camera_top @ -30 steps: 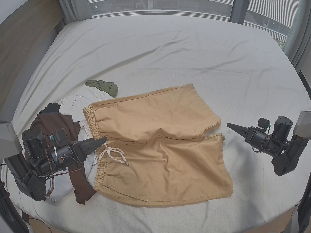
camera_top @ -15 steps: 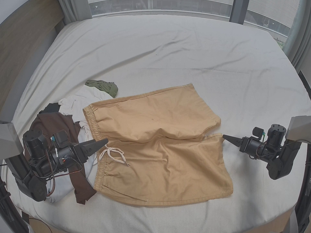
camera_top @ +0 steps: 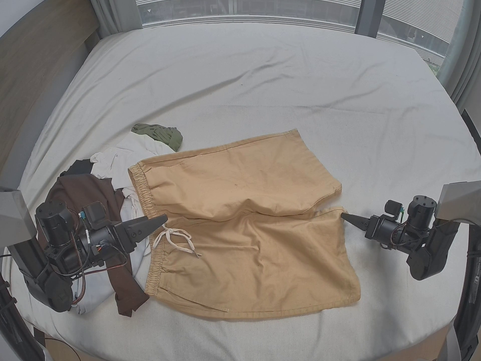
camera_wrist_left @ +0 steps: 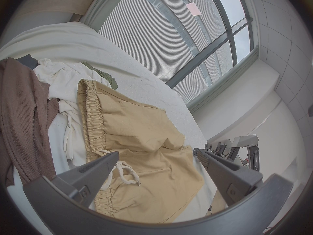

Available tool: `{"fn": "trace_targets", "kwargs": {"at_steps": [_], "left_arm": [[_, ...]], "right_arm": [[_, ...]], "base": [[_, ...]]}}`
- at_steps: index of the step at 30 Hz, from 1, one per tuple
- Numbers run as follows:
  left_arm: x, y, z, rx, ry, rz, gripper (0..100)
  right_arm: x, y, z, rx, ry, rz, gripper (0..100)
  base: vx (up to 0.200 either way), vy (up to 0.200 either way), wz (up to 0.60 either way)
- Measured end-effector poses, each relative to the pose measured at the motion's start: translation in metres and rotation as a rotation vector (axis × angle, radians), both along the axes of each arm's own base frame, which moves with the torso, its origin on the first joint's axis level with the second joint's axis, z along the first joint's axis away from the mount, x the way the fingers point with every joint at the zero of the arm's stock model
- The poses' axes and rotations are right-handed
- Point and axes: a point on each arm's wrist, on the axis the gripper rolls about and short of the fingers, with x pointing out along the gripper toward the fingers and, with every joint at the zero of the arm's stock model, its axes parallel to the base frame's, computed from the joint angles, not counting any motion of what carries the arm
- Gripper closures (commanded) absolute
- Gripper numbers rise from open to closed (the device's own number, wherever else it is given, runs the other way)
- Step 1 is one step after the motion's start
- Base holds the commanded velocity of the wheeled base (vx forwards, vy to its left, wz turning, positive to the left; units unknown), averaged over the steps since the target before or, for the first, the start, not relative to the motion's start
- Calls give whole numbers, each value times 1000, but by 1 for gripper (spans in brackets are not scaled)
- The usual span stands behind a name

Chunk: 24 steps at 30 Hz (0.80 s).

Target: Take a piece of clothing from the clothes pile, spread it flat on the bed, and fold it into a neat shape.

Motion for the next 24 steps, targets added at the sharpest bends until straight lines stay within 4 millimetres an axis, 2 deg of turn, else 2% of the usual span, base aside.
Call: {"fn": "trace_targets", "kwargs": {"at_steps": [14, 24], "left_arm": [[0, 0, 1, -1, -3, 0, 0], [0, 0, 1, -1, -3, 0, 0]], "right_arm": [[1, -2, 3, 1, -12, -4, 100], [-1, -14, 16, 0, -34, -36, 100]], "base": [[0, 0, 0], [0, 0, 0]]}}
